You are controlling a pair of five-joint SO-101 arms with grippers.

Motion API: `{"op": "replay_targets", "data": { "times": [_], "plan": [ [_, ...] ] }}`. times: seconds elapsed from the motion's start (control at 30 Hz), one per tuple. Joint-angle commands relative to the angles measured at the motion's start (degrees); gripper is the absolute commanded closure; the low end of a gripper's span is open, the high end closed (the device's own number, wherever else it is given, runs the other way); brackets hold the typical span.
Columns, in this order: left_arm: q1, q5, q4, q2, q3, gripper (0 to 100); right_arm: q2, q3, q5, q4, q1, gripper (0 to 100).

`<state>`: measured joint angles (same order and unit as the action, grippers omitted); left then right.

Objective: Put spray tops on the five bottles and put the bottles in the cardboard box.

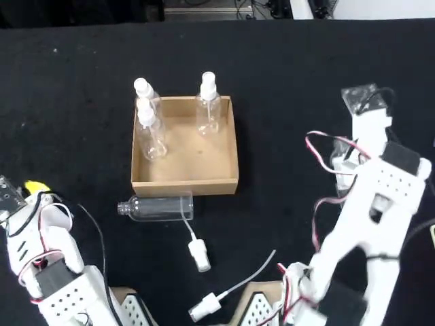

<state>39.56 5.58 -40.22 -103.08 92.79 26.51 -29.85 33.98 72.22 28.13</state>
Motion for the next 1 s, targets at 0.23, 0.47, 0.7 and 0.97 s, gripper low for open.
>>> {"op": "replay_targets", "data": {
  "times": [0.23,0.47,0.7,0.97],
  "plan": [
    [-8.04,-17.32,-10.11,0.35,-12.79,88,21.23,-17.71,-16.7,-10.73,-2.73,98.8],
    [-17.45,-27.16,-23.82,8.35,-30.02,88,22.64,-17.36,-13.63,-11.52,6.15,98.8],
    [-32.4,-30.42,-41.14,35.08,-52.62,88,22.64,-14.37,-13.01,-11.69,11.87,98.7],
    [-59.21,-31.91,-57.58,53.27,-67.3,88,17.71,-7.78,-11.87,-11.69,18.81,98.7]
  ]
}}
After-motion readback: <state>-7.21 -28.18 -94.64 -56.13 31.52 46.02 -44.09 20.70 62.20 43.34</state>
